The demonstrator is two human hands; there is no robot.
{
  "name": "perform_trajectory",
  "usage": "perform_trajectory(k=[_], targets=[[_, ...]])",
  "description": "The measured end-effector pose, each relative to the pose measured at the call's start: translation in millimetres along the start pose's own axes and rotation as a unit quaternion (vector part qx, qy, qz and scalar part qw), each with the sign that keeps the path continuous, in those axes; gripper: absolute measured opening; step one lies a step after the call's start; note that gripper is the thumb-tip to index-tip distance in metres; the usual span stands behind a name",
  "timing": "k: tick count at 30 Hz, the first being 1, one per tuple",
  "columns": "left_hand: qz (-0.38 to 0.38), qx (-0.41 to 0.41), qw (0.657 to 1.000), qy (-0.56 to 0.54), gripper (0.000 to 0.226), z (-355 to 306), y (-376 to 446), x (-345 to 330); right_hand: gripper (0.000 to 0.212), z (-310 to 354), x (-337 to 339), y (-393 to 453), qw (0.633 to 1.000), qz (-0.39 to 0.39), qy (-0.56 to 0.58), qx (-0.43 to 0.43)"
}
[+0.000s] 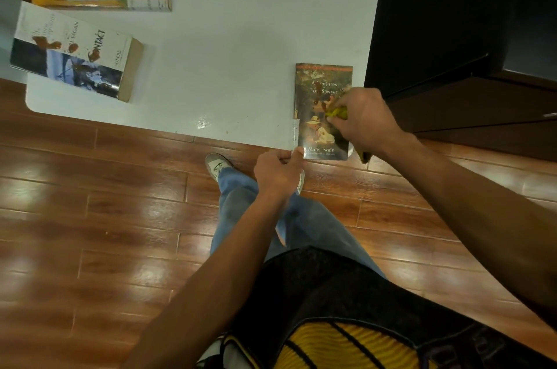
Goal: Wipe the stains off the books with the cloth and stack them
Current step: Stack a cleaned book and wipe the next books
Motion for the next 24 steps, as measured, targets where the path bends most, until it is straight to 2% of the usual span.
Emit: perform_trajectory(k=[2,6,10,14,18,21,24], targets=[[0.0,-0.007,1.0,0.003,0.031,-0.3,-0.4,0.4,0.022,6.4,-1.8,-4.0,0.999,0.023,-0.005,0.031],[0.001,0.001,1.0,-0.006,0.029,-2.0,-0.9,-0.8,0.019,-3.3,6.3,7.5,0.999,-0.022,0.016,-0.023],[-0.001,-0.005,1.0,0.0,0.029,-3.1,-3.3,0.3,0.024,7.9,-0.3,0.9,0.999,0.023,-0.001,0.046],[-0.003,0.004,1.0,0.003,0.031,-5.4,-3.9,0.5,0.022,-4.2,6.3,11.8,0.999,-0.036,0.019,-0.017],[0.002,-0.005,1.0,0.013,0.032,-8.2,-7.0,1.7,0.026,12.0,1.4,2.9,0.996,0.038,-0.022,0.081],[0.002,-0.002,1.0,0.01,0.032,-10.0,-10.0,1.6,0.025,2.9,12.2,13.4,1.0,0.009,-0.001,0.02],[0.002,-0.001,1.0,0.007,0.033,-11.8,-11.2,1.2,0.026,7.1,10.9,14.1,0.999,0.016,-0.014,0.034]])
Point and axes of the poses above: each hand's wrist, its own y-axis towards the middle knuckle, its own x-axis out of the back of the hand, z = x × y, the point moved 5 cm from there along y, towards the middle knuckle, and after that the axes turned 5 degrees about -y, right-handed, at the moved point
